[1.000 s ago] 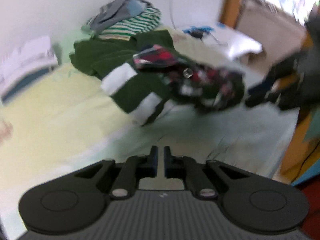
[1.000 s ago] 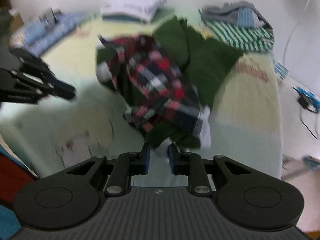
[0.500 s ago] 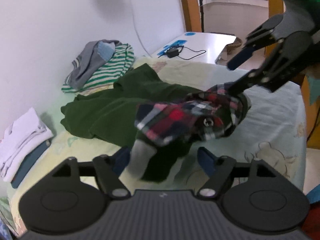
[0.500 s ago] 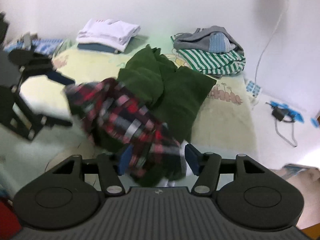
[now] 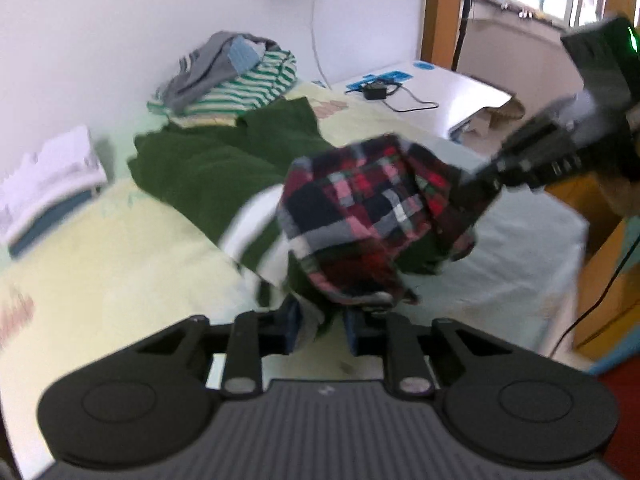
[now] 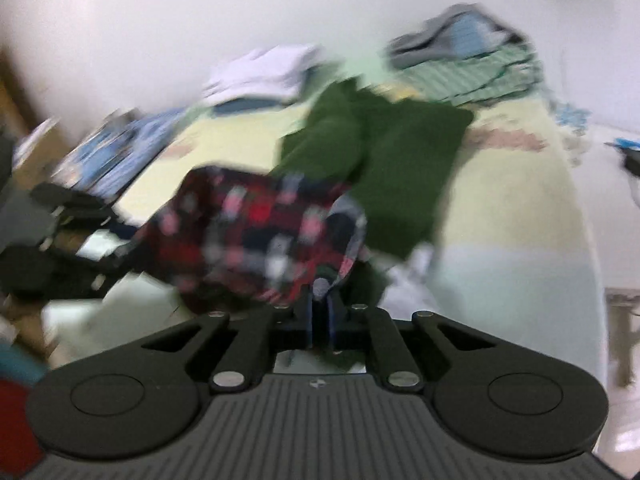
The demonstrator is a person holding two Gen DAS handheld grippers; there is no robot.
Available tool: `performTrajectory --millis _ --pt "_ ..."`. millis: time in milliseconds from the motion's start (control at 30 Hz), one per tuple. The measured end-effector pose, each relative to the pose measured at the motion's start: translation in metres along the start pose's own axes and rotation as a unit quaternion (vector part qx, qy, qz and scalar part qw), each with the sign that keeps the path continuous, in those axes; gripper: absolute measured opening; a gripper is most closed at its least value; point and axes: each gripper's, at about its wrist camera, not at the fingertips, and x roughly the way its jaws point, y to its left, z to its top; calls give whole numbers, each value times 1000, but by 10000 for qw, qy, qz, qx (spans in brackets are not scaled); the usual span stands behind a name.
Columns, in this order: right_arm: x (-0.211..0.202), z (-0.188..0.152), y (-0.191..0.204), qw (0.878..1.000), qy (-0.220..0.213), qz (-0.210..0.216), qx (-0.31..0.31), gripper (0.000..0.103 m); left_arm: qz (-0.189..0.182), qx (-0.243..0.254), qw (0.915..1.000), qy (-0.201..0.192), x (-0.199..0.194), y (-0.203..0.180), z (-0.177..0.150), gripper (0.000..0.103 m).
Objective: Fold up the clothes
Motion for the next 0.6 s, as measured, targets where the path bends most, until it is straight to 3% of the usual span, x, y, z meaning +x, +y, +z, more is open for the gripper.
performTrajectory --millis 67,133,200,267,367,400,433,500,600 --pt "-2 -17 6 9978 534 350 -168 7 -34 -1 9995 307 5 -7 -12 4" --pt "2 -34 13 9929 1036 424 -411 15 -41 30 9979 647 12 -15 -23 4" --pt "2 -43 15 9893 1254 441 -600 15 4 -23 9974 721 11 -13 -25 4" --pt "-11 -35 8 9927 959 620 -384 15 58 -90 9971 751 9 -9 -24 7" --pt "-36 -17 -16 9926 222 1103 449 31 -42 -115 9981 611 -10 1 -20 16" --pt "-43 -12 -24 9903 -53 1216 676 34 -82 -121 9983 558 -17 5 -18 37" --pt "-50 -8 -31 9865 -328 1326 902 41 -122 -127 9986 505 -24 8 -17 52" --pt "-50 0 -37 9888 -555 861 1089 54 -202 -139 9989 398 -38 15 -13 60" --pt "-30 1 -31 9961 -350 165 795 53 -100 -343 9986 402 -35 23 -9 65"
